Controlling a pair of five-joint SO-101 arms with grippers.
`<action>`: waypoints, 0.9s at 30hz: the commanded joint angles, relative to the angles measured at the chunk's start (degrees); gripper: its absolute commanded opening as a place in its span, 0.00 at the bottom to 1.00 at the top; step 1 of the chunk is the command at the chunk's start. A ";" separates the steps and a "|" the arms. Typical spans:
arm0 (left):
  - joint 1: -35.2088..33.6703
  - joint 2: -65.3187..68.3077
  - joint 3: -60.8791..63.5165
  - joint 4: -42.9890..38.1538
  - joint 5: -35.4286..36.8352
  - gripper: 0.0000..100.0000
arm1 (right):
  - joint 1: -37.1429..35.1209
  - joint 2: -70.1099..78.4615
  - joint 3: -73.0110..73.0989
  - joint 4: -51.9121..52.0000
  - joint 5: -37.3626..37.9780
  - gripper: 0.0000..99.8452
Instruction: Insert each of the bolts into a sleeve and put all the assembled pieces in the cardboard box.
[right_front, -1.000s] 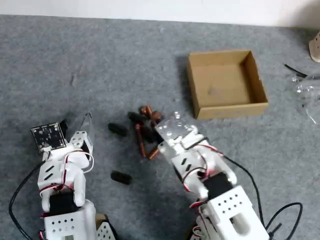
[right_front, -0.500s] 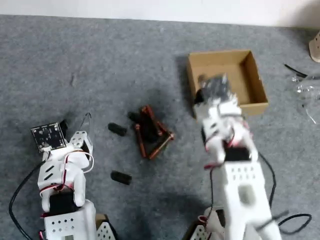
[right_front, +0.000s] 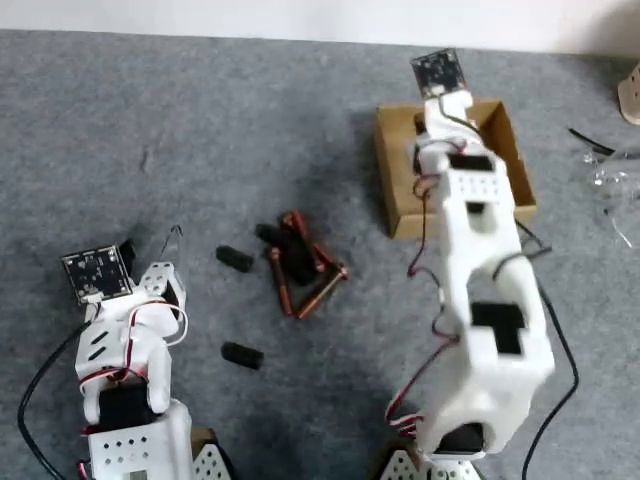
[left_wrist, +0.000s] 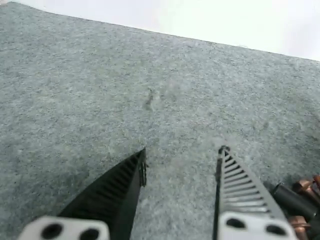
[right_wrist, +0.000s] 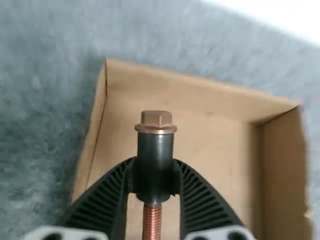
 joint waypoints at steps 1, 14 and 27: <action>0.75 -0.75 0.66 -1.58 -0.44 0.22 | 0.92 6.11 -14.46 6.20 -0.53 0.01; 0.75 -0.75 0.66 -1.58 -0.44 0.22 | 0.84 21.85 -35.74 20.70 -0.26 0.02; 0.75 -0.75 0.66 -1.58 -0.44 0.22 | 0.75 23.08 -51.03 37.23 -0.53 0.20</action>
